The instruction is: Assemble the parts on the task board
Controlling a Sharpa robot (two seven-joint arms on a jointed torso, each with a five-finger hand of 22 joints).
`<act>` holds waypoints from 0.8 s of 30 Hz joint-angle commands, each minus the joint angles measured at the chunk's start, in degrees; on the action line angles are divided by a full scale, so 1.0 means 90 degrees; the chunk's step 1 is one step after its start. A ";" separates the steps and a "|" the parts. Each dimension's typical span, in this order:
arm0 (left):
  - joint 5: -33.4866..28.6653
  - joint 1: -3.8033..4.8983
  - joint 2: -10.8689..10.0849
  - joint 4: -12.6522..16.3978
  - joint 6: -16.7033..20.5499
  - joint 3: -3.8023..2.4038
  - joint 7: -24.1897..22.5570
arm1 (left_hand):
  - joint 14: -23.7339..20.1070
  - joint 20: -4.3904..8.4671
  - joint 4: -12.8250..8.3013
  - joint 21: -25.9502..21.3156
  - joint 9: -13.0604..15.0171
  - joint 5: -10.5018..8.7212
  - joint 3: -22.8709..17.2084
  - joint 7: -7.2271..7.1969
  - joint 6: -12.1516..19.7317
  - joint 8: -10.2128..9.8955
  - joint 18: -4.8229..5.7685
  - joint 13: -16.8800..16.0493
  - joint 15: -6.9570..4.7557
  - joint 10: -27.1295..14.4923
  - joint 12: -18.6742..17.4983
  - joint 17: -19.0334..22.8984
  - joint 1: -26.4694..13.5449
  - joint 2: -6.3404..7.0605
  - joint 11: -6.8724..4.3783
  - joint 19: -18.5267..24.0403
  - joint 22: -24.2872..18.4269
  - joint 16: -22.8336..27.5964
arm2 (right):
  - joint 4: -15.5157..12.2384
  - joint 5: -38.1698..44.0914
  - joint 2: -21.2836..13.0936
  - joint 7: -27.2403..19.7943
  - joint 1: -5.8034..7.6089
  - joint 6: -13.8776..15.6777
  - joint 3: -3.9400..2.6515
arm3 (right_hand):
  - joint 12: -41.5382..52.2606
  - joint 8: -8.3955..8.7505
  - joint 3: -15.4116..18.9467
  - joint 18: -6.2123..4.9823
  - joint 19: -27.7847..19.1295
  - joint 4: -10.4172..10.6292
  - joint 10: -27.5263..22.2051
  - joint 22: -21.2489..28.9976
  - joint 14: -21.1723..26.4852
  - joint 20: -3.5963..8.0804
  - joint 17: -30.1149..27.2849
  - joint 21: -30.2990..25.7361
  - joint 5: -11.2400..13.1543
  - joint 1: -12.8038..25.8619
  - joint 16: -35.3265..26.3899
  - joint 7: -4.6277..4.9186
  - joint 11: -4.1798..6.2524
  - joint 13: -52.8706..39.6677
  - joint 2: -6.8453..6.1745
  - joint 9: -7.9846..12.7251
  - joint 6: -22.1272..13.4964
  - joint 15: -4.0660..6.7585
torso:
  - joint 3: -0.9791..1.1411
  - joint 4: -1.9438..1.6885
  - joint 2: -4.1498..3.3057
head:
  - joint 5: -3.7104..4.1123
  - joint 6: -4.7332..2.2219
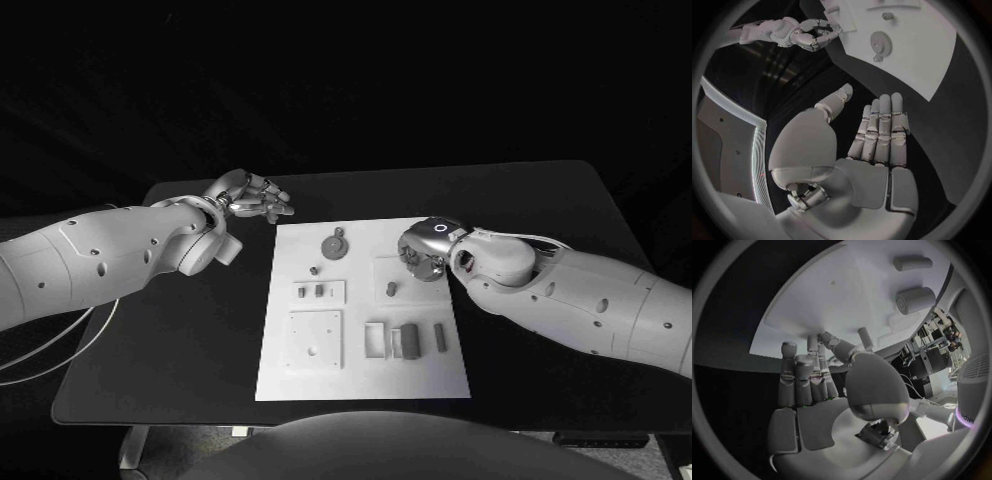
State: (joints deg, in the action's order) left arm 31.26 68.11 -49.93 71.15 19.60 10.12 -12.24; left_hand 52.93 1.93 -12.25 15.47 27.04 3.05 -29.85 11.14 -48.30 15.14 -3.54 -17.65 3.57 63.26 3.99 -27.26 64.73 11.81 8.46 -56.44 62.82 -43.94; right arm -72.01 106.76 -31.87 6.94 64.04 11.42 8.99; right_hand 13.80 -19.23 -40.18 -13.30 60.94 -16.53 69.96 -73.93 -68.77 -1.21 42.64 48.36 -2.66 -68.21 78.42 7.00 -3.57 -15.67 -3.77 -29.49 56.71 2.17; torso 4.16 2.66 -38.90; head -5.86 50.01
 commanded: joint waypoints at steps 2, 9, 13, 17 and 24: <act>-0.0039 0.0013 0.0004 -0.0020 -0.0010 -0.0007 -0.0027 | 0.0060 0.0008 0.0011 -0.0021 -0.0008 0.0005 0.0039 -0.0015 0.0048 -0.0015 -0.0083 0.0007 0.0003 -0.0046 0.0004 -0.0008 -0.0004 -0.0035 -0.0009 -0.0047 0.0009 0.0020 | -0.0039 0.0077 -0.0048 0.0092 -0.0053 0.0055 0.0036 | 0.0021 -0.0049 -0.0038 -0.0189 0.0062 -0.0005 0.0060 -0.0013 0.0003 0.0016 0.0011 0.0038 -0.0015 -0.0028 -0.0001 0.0010 0.0012 -0.0009 -0.0018 -0.0009 0.0062 0.0066 | 0.0000 -0.0001 0.0001 | 0.0001 -0.0001; -0.0039 0.0013 0.0003 -0.0070 -0.0007 -0.0008 -0.0016 | 0.0064 0.0009 0.0012 -0.0021 -0.0008 0.0005 0.0042 -0.0014 0.0050 -0.0013 -0.0083 0.0008 0.0001 -0.0048 0.0004 -0.0013 -0.0004 -0.0032 -0.0009 -0.0052 0.0011 0.0020 | -0.0155 0.0088 -0.0132 0.0130 -0.0050 0.0198 0.0013 | 0.0016 -0.0056 -0.0054 -0.0189 0.0081 -0.0004 0.0088 -0.0017 -0.0014 0.0026 0.0016 0.0044 -0.0016 -0.0027 0.0001 0.0000 0.0023 -0.0014 -0.0036 -0.0013 0.0085 0.0077 | -0.0004 -0.0006 0.0002 | 0.0006 -0.0006; -0.0039 0.0013 0.0000 -0.0084 0.0001 -0.0008 -0.0010 | 0.0066 0.0010 0.0013 -0.0021 -0.0008 0.0005 0.0043 -0.0014 0.0051 -0.0013 -0.0083 0.0008 0.0000 -0.0049 0.0004 -0.0016 -0.0003 -0.0032 -0.0008 -0.0055 0.0012 0.0021 | -0.0231 0.0087 -0.0185 0.0142 -0.0048 0.0249 -0.0025 | 0.0014 -0.0060 -0.0062 -0.0189 0.0091 -0.0002 0.0103 -0.0019 -0.0022 0.0031 0.0019 0.0047 -0.0016 -0.0024 0.0001 -0.0004 0.0028 -0.0016 -0.0046 -0.0014 0.0097 0.0083 | -0.0006 -0.0006 0.0004 | 0.0003 -0.0012; -0.0041 0.0013 -0.0003 -0.0101 0.0000 -0.0009 -0.0010 | 0.0070 0.0013 0.0013 -0.0023 -0.0014 0.0008 0.0043 -0.0005 0.0078 -0.0024 -0.0082 0.0009 -0.0003 -0.0053 0.0003 -0.0025 0.0004 -0.0027 -0.0007 -0.0060 0.0014 0.0024 | -0.0318 0.0081 -0.0231 0.0154 -0.0041 0.0292 -0.0066 | 0.0013 -0.0063 -0.0066 -0.0189 0.0096 -0.0002 0.0111 -0.0020 -0.0026 0.0033 0.0020 0.0048 -0.0016 -0.0022 0.0000 -0.0006 0.0031 -0.0018 -0.0052 -0.0015 0.0103 0.0086 | -0.0009 -0.0002 0.0003 | -0.0004 -0.0017; -0.0044 0.0013 0.0000 -0.0128 0.0003 -0.0010 -0.0007 | 0.0072 0.0014 0.0016 -0.0024 -0.0015 0.0008 0.0044 -0.0003 0.0085 -0.0025 -0.0081 0.0010 -0.0004 -0.0055 0.0003 -0.0029 0.0003 -0.0027 -0.0006 -0.0063 0.0016 0.0026 | -0.0423 0.0075 -0.0273 0.0169 -0.0031 0.0408 -0.0176 | 0.0010 -0.0066 -0.0074 -0.0189 0.0105 -0.0001 0.0123 -0.0022 -0.0033 0.0037 0.0021 0.0049 -0.0016 -0.0020 -0.0001 -0.0010 0.0036 -0.0020 -0.0061 -0.0017 0.0113 0.0091 | -0.0005 -0.0002 0.0004 | -0.0008 -0.0021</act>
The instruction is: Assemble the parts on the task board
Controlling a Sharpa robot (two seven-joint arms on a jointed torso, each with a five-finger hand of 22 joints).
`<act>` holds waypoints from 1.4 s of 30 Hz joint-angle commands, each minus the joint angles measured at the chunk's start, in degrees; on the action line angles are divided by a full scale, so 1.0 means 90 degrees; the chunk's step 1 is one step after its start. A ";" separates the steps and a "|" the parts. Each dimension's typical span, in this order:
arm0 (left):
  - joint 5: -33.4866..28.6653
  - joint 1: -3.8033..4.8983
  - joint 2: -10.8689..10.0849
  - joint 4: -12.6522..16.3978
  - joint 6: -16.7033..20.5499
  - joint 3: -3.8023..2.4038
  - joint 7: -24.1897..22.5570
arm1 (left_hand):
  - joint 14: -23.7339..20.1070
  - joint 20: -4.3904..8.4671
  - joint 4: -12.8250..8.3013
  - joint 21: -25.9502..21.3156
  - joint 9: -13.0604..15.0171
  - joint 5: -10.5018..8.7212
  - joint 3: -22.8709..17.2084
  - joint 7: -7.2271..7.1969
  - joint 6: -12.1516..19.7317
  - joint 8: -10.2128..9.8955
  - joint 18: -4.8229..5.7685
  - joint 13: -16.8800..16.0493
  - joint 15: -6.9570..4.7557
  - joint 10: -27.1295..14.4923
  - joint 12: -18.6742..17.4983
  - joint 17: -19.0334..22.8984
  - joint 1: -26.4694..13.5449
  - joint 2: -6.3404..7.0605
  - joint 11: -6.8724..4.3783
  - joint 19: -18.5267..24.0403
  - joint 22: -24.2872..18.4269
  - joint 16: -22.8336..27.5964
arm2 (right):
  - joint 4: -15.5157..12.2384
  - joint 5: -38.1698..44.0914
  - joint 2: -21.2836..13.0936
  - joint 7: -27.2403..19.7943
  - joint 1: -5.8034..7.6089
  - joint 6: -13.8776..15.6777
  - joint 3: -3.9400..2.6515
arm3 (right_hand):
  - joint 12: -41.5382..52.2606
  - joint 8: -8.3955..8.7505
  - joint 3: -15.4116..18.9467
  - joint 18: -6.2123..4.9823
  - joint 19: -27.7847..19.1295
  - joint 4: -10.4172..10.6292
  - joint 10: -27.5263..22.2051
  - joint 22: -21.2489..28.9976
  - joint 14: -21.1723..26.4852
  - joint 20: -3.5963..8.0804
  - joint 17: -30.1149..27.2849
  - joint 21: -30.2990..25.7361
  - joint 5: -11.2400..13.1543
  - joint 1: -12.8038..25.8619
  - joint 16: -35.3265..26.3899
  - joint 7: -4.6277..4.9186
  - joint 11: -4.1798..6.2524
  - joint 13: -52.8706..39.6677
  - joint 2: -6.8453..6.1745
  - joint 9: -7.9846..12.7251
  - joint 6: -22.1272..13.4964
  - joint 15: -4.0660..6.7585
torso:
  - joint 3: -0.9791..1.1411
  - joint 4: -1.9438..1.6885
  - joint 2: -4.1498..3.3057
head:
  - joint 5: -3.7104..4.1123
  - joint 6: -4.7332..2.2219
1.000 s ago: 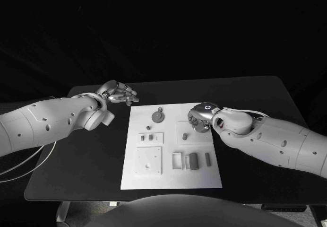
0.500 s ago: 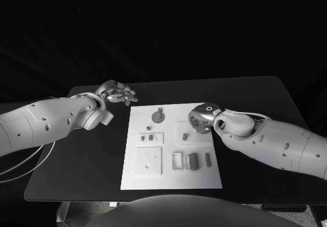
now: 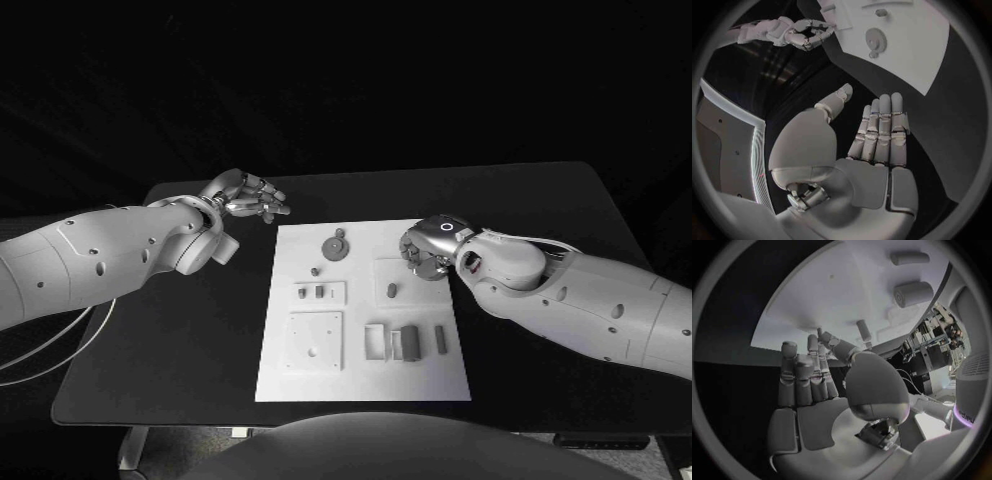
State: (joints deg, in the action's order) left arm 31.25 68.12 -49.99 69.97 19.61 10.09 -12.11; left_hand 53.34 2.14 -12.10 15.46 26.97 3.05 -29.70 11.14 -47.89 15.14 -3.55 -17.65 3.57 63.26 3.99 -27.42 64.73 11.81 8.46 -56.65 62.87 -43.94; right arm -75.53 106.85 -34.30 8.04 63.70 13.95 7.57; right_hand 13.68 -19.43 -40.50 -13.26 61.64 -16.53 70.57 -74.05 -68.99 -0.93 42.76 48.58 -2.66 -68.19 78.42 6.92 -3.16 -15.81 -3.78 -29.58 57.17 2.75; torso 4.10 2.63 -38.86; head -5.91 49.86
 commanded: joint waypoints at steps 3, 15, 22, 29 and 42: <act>-0.0045 0.0012 0.0016 -0.0006 -0.0005 -0.0008 -0.0020 | 0.0027 -0.0009 0.0000 -0.0025 -0.0007 0.0008 0.0028 -0.0001 0.0040 -0.0025 -0.0079 0.0011 -0.0004 -0.0057 0.0003 -0.0014 0.0003 -0.0027 -0.0005 -0.0040 0.0011 0.0027 | -0.0040 0.0031 0.0002 0.0040 0.0008 0.0137 -0.0052 | 0.0022 -0.0045 -0.0042 -0.0193 0.0033 0.0000 0.0061 -0.0009 -0.0013 0.0008 0.0009 0.0025 -0.0016 -0.0020 -0.0001 -0.0004 -0.0008 -0.0006 -0.0063 -0.0009 0.0067 0.0028 | 0.0004 -0.0003 -0.0002 | -0.0001 -0.0008; -0.0049 0.0012 0.0016 -0.0025 0.0009 -0.0009 -0.0007 | 0.0027 -0.0007 0.0004 -0.0028 -0.0007 0.0008 0.0028 0.0001 0.0044 -0.0024 -0.0077 0.0012 -0.0004 -0.0059 0.0003 -0.0020 0.0004 -0.0026 -0.0004 -0.0042 0.0012 0.0032 | -0.0674 -0.0086 -0.0167 0.0054 0.0026 0.0107 -0.0247 | 0.0016 -0.0045 -0.0051 -0.0193 0.0043 0.0001 0.0070 -0.0010 -0.0020 0.0012 0.0011 0.0025 -0.0016 -0.0015 -0.0003 -0.0006 -0.0004 -0.0007 -0.0068 -0.0009 0.0072 0.0033 | -0.0003 0.0004 0.0003 | -0.0081 -0.0008; -0.0065 0.0019 0.0061 -0.0061 0.0041 -0.0011 -0.0007 | 0.0028 -0.0007 0.0006 -0.0030 -0.0007 0.0008 0.0028 0.0001 0.0045 -0.0022 -0.0076 0.0012 -0.0005 -0.0060 0.0003 -0.0024 0.0005 -0.0025 -0.0004 -0.0043 0.0013 0.0034 | -0.1127 -0.0149 -0.0025 0.0019 0.0089 0.0062 -0.0303 | 0.0012 -0.0045 -0.0055 -0.0193 0.0046 0.0002 0.0072 -0.0009 -0.0022 0.0014 0.0011 0.0025 -0.0016 -0.0013 -0.0005 -0.0006 -0.0004 -0.0007 -0.0068 -0.0009 0.0073 0.0034 | -0.0012 0.0009 0.0012 | -0.0210 -0.0015; -0.0087 0.0037 0.0090 0.0014 0.0052 -0.0011 -0.0019 | 0.0029 -0.0006 0.0007 -0.0031 -0.0006 0.0008 0.0029 0.0002 0.0045 -0.0021 -0.0076 0.0012 -0.0005 -0.0060 0.0004 -0.0027 0.0005 -0.0023 -0.0004 -0.0044 0.0014 0.0036 | -0.1082 -0.0199 0.0506 -0.0068 0.0083 -0.0112 -0.0243 | 0.0006 -0.0041 -0.0060 -0.0193 0.0049 0.0005 0.0073 -0.0008 -0.0023 0.0015 0.0011 0.0022 -0.0016 -0.0005 -0.0009 -0.0005 -0.0003 -0.0007 -0.0058 -0.0009 0.0070 0.0036 | -0.0011 -0.0018 -0.0003 | -0.0486 0.0016; -0.0182 0.0103 0.0190 0.0013 0.0115 -0.0012 -0.0010 | 0.0026 -0.0006 0.0013 -0.0036 -0.0005 0.0008 0.0030 0.0001 0.0043 -0.0015 -0.0073 0.0011 -0.0004 -0.0056 0.0007 -0.0033 0.0005 -0.0022 -0.0005 -0.0043 0.0015 0.0043 | -0.0709 -0.0189 0.1035 -0.0166 0.0028 -0.0357 0.0214 | -0.0019 -0.0029 -0.0071 -0.0193 0.0043 -0.0001 0.0065 -0.0005 -0.0017 0.0016 0.0012 0.0008 -0.0016 0.0019 -0.0024 0.0002 -0.0007 -0.0003 -0.0034 -0.0006 0.0054 0.0032 | -0.0016 -0.0005 -0.0006 | -0.0705 0.0016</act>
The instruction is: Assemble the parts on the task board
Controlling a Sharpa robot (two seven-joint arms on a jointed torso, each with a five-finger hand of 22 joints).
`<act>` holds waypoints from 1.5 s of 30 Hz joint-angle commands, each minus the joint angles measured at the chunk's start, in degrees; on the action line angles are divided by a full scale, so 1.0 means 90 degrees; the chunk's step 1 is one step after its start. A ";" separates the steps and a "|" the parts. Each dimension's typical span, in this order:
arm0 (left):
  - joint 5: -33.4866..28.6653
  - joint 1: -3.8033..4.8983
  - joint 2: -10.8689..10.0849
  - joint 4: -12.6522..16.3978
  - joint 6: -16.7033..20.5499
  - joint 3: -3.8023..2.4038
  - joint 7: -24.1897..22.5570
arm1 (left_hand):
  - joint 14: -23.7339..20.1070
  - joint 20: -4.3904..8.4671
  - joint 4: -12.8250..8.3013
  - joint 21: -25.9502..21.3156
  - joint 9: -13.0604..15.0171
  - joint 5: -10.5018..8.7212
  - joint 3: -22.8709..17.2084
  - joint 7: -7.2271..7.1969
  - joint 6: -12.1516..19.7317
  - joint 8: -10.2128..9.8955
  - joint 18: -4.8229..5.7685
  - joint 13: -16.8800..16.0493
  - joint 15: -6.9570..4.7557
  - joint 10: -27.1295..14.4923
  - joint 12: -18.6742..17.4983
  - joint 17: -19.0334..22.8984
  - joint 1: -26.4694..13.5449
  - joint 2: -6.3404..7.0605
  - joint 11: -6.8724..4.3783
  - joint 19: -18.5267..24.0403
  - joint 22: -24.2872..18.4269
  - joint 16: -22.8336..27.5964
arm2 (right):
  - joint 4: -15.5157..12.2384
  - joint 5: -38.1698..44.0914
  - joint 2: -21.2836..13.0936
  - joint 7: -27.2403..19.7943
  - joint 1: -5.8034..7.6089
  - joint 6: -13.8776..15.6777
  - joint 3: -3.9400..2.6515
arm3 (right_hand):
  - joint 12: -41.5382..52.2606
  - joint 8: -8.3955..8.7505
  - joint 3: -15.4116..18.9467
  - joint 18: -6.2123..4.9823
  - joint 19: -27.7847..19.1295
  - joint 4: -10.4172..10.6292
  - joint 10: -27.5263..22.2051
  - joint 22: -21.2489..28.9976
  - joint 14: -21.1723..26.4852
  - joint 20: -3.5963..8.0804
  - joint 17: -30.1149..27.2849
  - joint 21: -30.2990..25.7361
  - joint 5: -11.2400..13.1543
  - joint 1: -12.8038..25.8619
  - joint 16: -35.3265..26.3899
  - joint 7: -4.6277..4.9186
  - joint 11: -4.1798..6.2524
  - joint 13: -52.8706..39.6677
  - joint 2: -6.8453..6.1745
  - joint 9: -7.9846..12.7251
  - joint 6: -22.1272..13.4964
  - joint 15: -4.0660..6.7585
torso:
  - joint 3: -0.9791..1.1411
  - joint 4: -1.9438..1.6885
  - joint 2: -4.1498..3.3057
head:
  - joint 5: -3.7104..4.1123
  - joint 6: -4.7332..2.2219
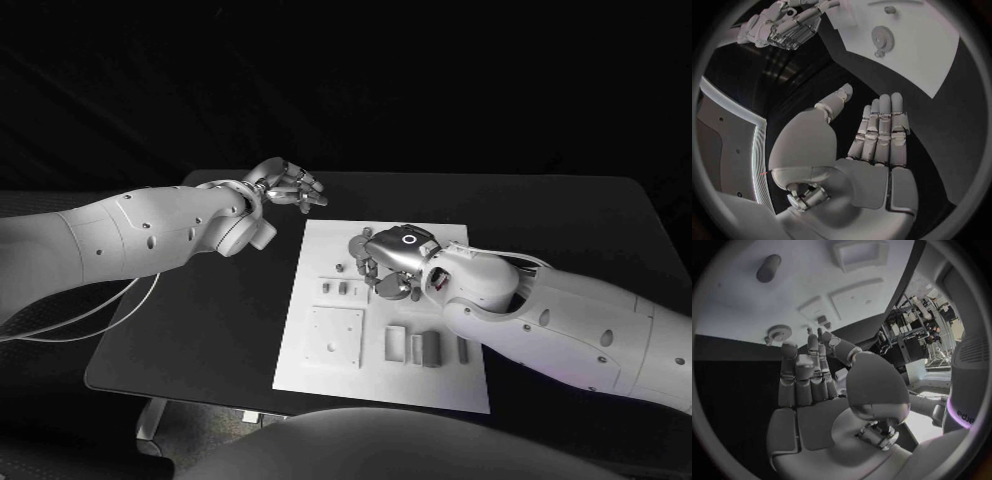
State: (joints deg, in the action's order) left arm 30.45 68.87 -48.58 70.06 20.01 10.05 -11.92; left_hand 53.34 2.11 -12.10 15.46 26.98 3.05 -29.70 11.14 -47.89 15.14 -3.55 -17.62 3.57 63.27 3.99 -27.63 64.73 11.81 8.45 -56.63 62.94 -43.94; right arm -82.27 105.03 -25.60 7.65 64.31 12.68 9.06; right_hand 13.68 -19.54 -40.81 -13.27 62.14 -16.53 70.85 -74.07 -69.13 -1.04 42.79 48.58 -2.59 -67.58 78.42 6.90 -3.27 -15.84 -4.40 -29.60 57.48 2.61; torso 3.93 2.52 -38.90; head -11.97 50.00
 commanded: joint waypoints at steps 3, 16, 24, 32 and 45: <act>-0.0098 0.0029 0.0062 -0.0002 0.0069 -0.0007 -0.0025 | 0.0026 -0.0004 0.0014 -0.0037 -0.0006 0.0009 0.0030 0.0000 0.0042 -0.0014 -0.0073 0.0007 -0.0004 -0.0056 0.0007 -0.0011 0.0005 -0.0023 -0.0005 -0.0045 0.0008 0.0044 | 0.0066 0.0010 0.0138 -0.0154 -0.0095 -0.0252 0.0136 | -0.0021 -0.0015 -0.0038 -0.0192 -0.0013 -0.0002 0.0034 -0.0002 -0.0001 0.0028 0.0009 0.0007 -0.0023 -0.0048 -0.0025 0.0005 0.0005 0.0001 0.0037 -0.0003 0.0017 0.0047 | 0.0006 -0.0001 -0.0003 | -0.0065 0.0000; -0.0098 0.0062 0.0122 -0.0002 0.0078 -0.0007 -0.0006 | 0.0025 -0.0003 0.0017 -0.0042 -0.0005 0.0008 0.0030 -0.0001 0.0041 -0.0010 -0.0071 0.0006 -0.0004 -0.0055 0.0009 -0.0016 0.0006 -0.0024 -0.0006 -0.0044 0.0009 0.0050 | 0.0098 0.0007 0.0320 -0.0200 -0.0224 -0.0344 0.0310 | -0.0031 -0.0010 -0.0040 -0.0192 -0.0014 -0.0005 0.0034 -0.0002 0.0001 0.0028 0.0011 0.0002 -0.0023 -0.0037 -0.0029 0.0008 0.0004 0.0002 0.0051 -0.0002 0.0011 0.0046 | 0.0009 0.0010 0.0000 | -0.0165 0.0000; -0.0098 0.0073 0.0140 0.0003 0.0072 -0.0007 0.0000 | 0.0023 -0.0003 0.0019 -0.0044 -0.0005 0.0008 0.0030 -0.0002 0.0041 -0.0008 -0.0070 0.0007 -0.0003 -0.0055 0.0009 -0.0019 0.0007 -0.0025 -0.0006 -0.0044 0.0010 0.0053 | 0.0169 0.0067 0.0415 -0.0163 -0.0280 -0.0441 0.0394 | -0.0036 -0.0008 -0.0040 -0.0192 -0.0014 -0.0007 0.0033 -0.0002 0.0002 0.0028 0.0012 0.0000 -0.0023 -0.0032 -0.0031 0.0010 0.0003 0.0002 0.0058 -0.0002 0.0007 0.0046 | 0.0001 0.0008 0.0000 | -0.0261 0.0000; -0.0098 0.0077 0.0158 -0.0003 0.0052 -0.0007 0.0013 | 0.0022 -0.0003 0.0021 -0.0046 -0.0005 0.0008 0.0031 -0.0002 0.0042 -0.0007 -0.0069 0.0007 -0.0003 -0.0056 0.0009 -0.0022 0.0006 -0.0024 -0.0006 -0.0043 0.0010 0.0056 | 0.0157 0.0067 0.0453 -0.0187 -0.0327 -0.0449 0.0449 | -0.0041 -0.0006 -0.0040 -0.0192 -0.0015 -0.0008 0.0032 -0.0002 0.0003 0.0028 0.0013 -0.0002 -0.0023 -0.0027 -0.0032 0.0011 0.0002 0.0002 0.0063 -0.0002 0.0004 0.0045 | 0.0002 0.0006 0.0000 | -0.0326 0.0000; -0.0098 0.0084 0.0174 0.0003 0.0029 -0.0007 0.0030 | 0.0023 -0.0003 0.0027 -0.0050 -0.0005 0.0008 0.0033 -0.0001 0.0045 -0.0004 -0.0068 0.0008 -0.0002 -0.0059 0.0008 -0.0029 0.0004 -0.0027 -0.0005 -0.0044 0.0012 0.0061 | 0.0224 0.0092 0.0512 -0.0194 -0.0395 -0.0466 0.0464 | -0.0049 -0.0003 -0.0040 -0.0192 -0.0016 -0.0011 0.0033 -0.0003 0.0005 0.0029 0.0016 -0.0005 -0.0023 -0.0020 -0.0034 0.0013 0.0001 0.0003 0.0068 -0.0003 0.0000 0.0044 | 0.0010 0.0011 0.0003 | -0.0389 0.0000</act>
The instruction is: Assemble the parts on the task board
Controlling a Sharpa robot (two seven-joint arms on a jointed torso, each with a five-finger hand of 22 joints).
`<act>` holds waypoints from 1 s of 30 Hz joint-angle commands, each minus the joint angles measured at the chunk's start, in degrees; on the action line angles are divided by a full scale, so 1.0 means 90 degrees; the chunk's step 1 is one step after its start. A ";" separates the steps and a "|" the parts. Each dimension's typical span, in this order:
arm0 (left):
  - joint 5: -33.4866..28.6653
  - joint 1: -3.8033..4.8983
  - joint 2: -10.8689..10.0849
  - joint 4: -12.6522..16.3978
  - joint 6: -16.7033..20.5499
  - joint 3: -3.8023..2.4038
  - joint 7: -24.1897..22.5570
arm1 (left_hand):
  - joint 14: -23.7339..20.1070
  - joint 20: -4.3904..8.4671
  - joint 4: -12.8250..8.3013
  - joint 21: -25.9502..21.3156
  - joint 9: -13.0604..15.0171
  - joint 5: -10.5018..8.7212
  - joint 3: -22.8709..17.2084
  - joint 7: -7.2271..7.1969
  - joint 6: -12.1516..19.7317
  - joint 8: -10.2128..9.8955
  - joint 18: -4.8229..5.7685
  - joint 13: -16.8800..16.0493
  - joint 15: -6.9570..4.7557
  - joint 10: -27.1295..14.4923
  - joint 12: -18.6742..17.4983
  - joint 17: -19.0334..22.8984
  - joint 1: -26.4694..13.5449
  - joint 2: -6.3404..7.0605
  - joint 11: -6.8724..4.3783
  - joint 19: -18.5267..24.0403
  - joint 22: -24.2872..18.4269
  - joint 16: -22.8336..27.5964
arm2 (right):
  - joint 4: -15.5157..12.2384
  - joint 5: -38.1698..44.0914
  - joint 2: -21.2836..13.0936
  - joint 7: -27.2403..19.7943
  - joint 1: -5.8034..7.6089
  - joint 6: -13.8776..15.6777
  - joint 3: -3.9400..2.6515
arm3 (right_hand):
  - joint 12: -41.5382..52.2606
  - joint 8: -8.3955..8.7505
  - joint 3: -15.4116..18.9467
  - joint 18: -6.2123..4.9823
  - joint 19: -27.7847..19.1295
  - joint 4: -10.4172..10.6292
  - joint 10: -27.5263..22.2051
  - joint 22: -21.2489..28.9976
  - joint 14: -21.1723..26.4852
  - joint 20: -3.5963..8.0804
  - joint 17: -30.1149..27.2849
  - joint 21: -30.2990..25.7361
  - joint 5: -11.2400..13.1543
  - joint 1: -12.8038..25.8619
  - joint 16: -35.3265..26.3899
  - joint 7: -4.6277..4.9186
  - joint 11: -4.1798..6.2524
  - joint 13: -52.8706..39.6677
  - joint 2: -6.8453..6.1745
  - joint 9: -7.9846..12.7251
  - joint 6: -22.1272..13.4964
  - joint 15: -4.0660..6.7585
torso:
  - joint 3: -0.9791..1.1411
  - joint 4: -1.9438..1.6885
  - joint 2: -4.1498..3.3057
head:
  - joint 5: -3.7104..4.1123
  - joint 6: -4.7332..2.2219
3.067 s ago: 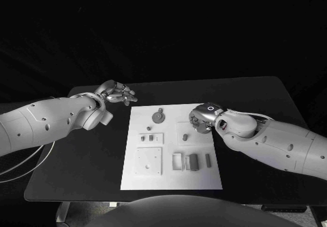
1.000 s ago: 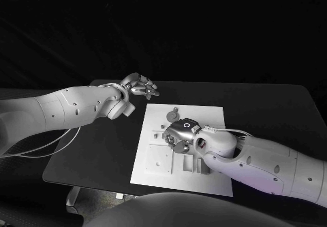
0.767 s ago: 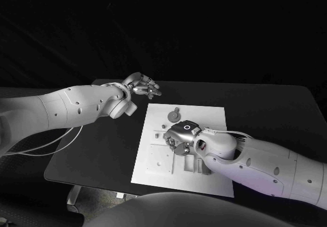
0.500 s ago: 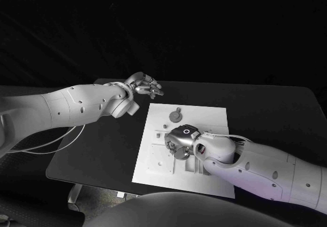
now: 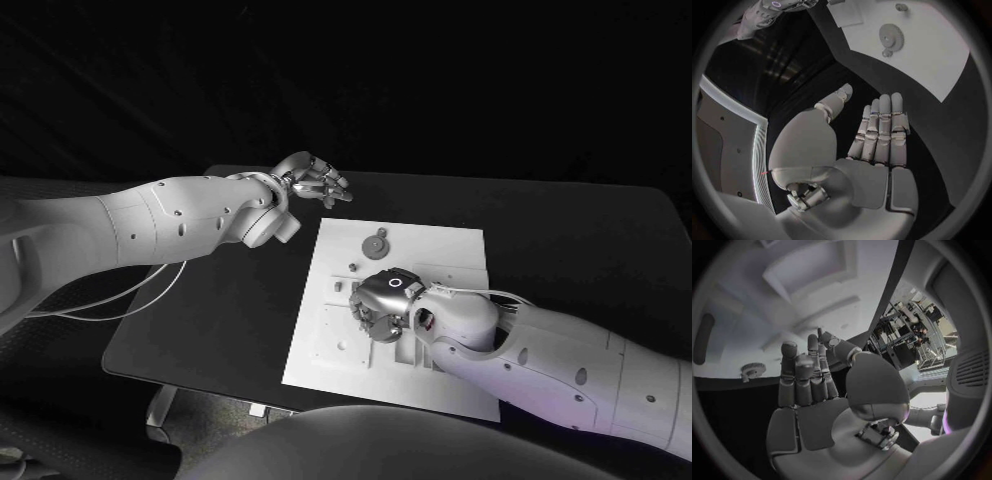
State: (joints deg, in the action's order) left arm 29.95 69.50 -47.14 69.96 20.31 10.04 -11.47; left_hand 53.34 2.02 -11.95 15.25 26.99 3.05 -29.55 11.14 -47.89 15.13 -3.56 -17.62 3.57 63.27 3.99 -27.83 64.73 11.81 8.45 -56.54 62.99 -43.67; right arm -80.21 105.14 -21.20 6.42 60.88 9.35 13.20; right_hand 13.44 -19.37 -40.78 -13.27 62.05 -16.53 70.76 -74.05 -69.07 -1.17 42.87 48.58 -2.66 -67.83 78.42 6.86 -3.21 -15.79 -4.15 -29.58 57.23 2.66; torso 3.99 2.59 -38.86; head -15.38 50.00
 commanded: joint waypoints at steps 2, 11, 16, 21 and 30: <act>-0.0042 0.0013 0.0016 0.0014 -0.0006 -0.0006 -0.0019 | 0.0023 0.0008 0.0011 -0.0028 -0.0006 0.0008 0.0017 -0.0001 0.0045 -0.0004 -0.0067 0.0008 -0.0002 -0.0059 0.0008 -0.0008 0.0004 -0.0027 -0.0004 -0.0055 0.0006 0.0032 | -0.0008 0.0080 0.0029 -0.0060 -0.0022 -0.0101 0.0005 | -0.0024 -0.0022 -0.0043 -0.0193 -0.0006 -0.0011 0.0042 -0.0006 -0.0001 0.0045 0.0007 -0.0005 -0.0016 0.0008 -0.0035 0.0017 -0.0006 -0.0003 0.0041 -0.0006 0.0028 0.0039 | 0.0006 0.0004 -0.0001 | -0.0028 0.0000; -0.0042 0.0014 0.0015 0.0014 -0.0007 -0.0006 -0.0019 | 0.0025 0.0009 0.0013 -0.0030 -0.0006 0.0008 0.0017 -0.0001 0.0048 -0.0002 -0.0067 0.0009 -0.0003 -0.0061 0.0008 -0.0014 0.0005 -0.0028 -0.0004 -0.0057 0.0008 0.0034 | 0.0003 0.0090 0.0043 -0.0073 -0.0036 -0.0125 0.0014 | -0.0028 -0.0021 -0.0043 -0.0193 -0.0006 -0.0013 0.0044 -0.0006 -0.0001 0.0045 0.0009 -0.0006 -0.0016 0.0010 -0.0035 0.0017 -0.0006 -0.0003 0.0044 -0.0007 0.0027 0.0039 | 0.0009 0.0006 0.0000 | -0.0052 0.0000; -0.0042 0.0014 0.0020 0.0011 -0.0007 -0.0006 -0.0019 | 0.0027 0.0010 0.0013 -0.0031 -0.0006 0.0008 0.0018 -0.0001 0.0049 -0.0002 -0.0067 0.0009 -0.0004 -0.0061 0.0007 -0.0017 0.0007 -0.0028 -0.0004 -0.0058 0.0009 0.0035 | -0.0024 0.0088 0.0044 -0.0076 -0.0039 -0.0146 0.0019 | -0.0031 -0.0021 -0.0043 -0.0193 -0.0005 -0.0013 0.0045 -0.0007 -0.0001 0.0046 0.0010 -0.0007 -0.0016 0.0012 -0.0035 0.0018 -0.0006 -0.0003 0.0046 -0.0008 0.0026 0.0039 | 0.0010 0.0003 -0.0001 | -0.0064 0.0000; -0.0042 0.0014 0.0019 0.0015 -0.0008 -0.0006 -0.0019 | 0.0028 0.0010 0.0013 -0.0032 -0.0006 0.0008 0.0018 -0.0001 0.0050 -0.0001 -0.0067 0.0009 -0.0004 -0.0062 0.0007 -0.0020 0.0009 -0.0028 -0.0003 -0.0060 0.0010 0.0037 | -0.0011 0.0088 0.0044 -0.0075 -0.0039 -0.0172 0.0025 | -0.0033 -0.0020 -0.0043 -0.0193 -0.0006 -0.0013 0.0046 -0.0007 -0.0001 0.0046 0.0011 -0.0008 -0.0016 0.0014 -0.0036 0.0018 -0.0006 -0.0003 0.0047 -0.0008 0.0025 0.0039 | 0.0005 0.0006 -0.0001 | -0.0069 0.0000; -0.0042 0.0014 0.0013 0.0012 -0.0015 -0.0006 -0.0014 | 0.0029 0.0011 0.0014 -0.0034 -0.0006 0.0008 0.0020 0.0000 0.0052 0.0001 -0.0067 0.0010 -0.0004 -0.0065 0.0007 -0.0025 0.0010 -0.0027 -0.0003 -0.0061 0.0012 0.0040 | -0.0008 0.0088 0.0037 -0.0072 -0.0039 -0.0227 0.0030 | -0.0038 -0.0020 -0.0043 -0.0193 -0.0006 -0.0014 0.0047 -0.0008 0.0000 0.0047 0.0013 -0.0010 -0.0016 0.0016 -0.0037 0.0018 -0.0006 -0.0004 0.0048 -0.0009 0.0024 0.0039 | 0.0006 0.0004 0.0000 | -0.0075 0.0000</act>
State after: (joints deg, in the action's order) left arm 29.92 69.52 -47.09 69.96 20.29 10.04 -11.31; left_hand 53.34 2.23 -11.96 15.25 26.99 3.05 -29.55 11.14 -47.89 15.14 -3.07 -17.62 3.58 63.08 3.99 -27.95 64.73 11.81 8.26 -56.76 63.03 -43.71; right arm -80.29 105.27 -20.94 6.22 60.62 8.75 13.38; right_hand 13.43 -19.43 -40.87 -13.27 61.81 -16.78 70.80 -74.04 -69.07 -1.16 42.90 48.58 -2.64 -67.82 78.43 6.85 -3.26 -15.73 -4.16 -29.61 57.02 2.66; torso 4.05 2.63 -38.86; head -16.03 50.00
